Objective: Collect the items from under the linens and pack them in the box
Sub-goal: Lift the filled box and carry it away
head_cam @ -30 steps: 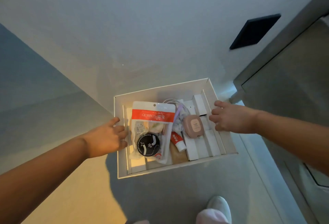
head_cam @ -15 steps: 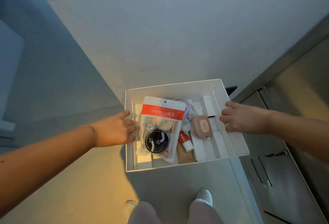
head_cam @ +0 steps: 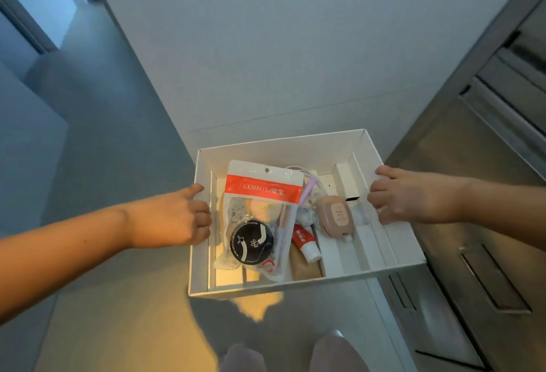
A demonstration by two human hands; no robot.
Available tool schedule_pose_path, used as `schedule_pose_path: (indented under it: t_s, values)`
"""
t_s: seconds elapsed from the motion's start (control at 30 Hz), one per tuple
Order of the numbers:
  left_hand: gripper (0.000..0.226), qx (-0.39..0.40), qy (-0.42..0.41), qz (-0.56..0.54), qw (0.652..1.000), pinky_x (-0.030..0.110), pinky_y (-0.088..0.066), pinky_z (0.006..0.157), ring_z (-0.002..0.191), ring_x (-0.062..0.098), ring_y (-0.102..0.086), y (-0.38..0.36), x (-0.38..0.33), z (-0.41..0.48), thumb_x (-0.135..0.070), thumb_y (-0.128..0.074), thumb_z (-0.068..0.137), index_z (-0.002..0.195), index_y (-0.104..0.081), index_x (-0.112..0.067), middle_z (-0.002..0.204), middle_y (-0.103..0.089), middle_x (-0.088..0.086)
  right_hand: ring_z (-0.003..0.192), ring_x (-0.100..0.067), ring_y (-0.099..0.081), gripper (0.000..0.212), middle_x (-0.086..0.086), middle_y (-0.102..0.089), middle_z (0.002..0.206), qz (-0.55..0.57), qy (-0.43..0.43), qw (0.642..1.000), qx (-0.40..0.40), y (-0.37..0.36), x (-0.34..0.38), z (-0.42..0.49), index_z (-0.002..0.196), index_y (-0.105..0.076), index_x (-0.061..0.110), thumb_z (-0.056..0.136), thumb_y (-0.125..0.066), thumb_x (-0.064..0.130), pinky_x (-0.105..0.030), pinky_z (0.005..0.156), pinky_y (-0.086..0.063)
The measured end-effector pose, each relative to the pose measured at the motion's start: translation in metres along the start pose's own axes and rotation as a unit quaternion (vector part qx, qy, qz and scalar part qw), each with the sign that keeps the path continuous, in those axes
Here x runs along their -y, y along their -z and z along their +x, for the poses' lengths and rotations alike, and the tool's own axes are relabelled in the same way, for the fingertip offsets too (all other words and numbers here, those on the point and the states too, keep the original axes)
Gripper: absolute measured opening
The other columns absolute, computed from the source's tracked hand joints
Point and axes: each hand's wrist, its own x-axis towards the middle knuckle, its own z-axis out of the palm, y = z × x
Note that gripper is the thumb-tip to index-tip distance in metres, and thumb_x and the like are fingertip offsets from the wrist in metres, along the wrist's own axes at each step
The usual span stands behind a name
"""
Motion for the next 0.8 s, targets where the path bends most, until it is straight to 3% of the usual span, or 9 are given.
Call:
schedule_pose_path:
  t_s: [0.13, 0.43, 0.8]
  values:
    - [0.028, -0.016, 0.006, 0.025, 1.0, 0.049, -0.051, 0.08, 0.078, 0.017, -0.067, 0.034, 0.007, -0.017, -0.021, -0.086, 0.053, 0.075, -0.07, -0.023, 0.078, -0.069, -0.001, 0.117, -0.023, -0.039, 0.026, 0.0, -0.047, 0.123, -0.003, -0.032, 0.998, 0.051, 0.029, 0.001, -0.024, 0.115, -0.054, 0.026, 0.096, -0.041, 0.016, -0.04, 0.106, -0.018]
    - [0.018, -0.042, -0.03, 0.074, 0.996, 0.044, -0.054, 0.078, 0.075, 0.016, -0.066, 0.084, 0.039, -0.045, -0.02, -0.081, 0.061, 0.071, -0.066, -0.024, 0.077, -0.068, -0.005, 0.122, -0.024, -0.037, 0.029, 0.001, -0.046, 0.127, 0.005, -0.086, 0.994, 0.062, 0.083, 0.01, -0.053, 0.121, -0.052, 0.029, 0.096, -0.043, 0.017, -0.04, 0.108, -0.018]
    - [0.023, -0.061, -0.103, 0.105, 0.987, 0.048, -0.053, 0.08, 0.081, 0.011, -0.066, 0.105, 0.088, -0.036, -0.028, -0.085, 0.059, 0.075, -0.068, -0.027, 0.083, -0.069, -0.008, 0.123, -0.023, -0.036, 0.03, -0.001, -0.047, 0.127, 0.081, -0.172, 0.977, 0.093, 0.102, 0.027, -0.074, 0.122, -0.053, 0.027, 0.095, -0.048, 0.017, -0.042, 0.109, -0.017]
